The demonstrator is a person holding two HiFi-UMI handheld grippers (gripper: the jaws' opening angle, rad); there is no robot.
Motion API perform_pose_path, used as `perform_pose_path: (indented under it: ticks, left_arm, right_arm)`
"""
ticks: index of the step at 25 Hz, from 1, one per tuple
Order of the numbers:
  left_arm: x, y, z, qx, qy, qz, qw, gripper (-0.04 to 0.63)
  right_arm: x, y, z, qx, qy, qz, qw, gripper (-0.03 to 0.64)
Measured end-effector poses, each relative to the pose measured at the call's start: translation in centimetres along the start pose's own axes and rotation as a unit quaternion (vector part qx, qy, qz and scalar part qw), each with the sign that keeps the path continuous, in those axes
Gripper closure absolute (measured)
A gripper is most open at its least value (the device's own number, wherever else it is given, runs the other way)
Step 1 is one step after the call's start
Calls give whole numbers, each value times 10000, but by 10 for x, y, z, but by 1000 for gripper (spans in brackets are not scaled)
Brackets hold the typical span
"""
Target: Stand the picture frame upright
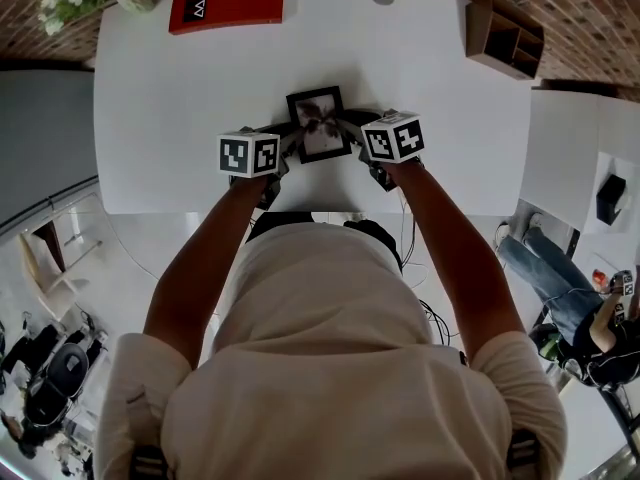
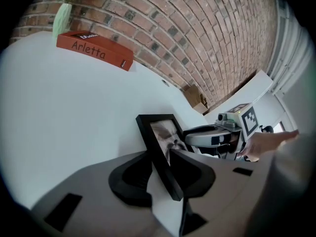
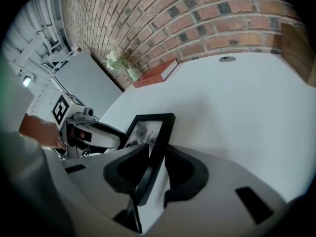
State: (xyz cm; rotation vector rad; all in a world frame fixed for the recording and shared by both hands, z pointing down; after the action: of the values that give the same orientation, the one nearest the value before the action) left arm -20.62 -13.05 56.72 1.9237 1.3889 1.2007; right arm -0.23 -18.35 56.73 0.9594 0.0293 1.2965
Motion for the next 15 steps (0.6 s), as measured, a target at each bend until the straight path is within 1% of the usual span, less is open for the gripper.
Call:
perform_pose_path:
  ticks: [4,7,15]
  left_arm:
    - [-2,1,-1,-61,36,-51,10000,511]
    - [-3,1,1,-163,234,-78,9996,508]
    - [-11,0,8,-125,382,-43,9992,518]
  right_arm:
    - [0,0,1,-3,122,38,9999,515]
    - [0,-1,1,-10,180,45,9998,520]
    - [1,-9,3,41,241,180,9995,525]
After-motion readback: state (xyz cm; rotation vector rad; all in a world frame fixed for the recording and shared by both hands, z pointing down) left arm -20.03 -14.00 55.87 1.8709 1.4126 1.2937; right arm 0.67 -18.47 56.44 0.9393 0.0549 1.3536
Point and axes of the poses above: the fingertips, and each gripper's own axes: y forward along the fingers, z to its right, x out of its underside, the point moved 9 cm from there along -y, backward along the fingers, and after that the axes turned 10 degrees about -x, right-handed, at the moved point
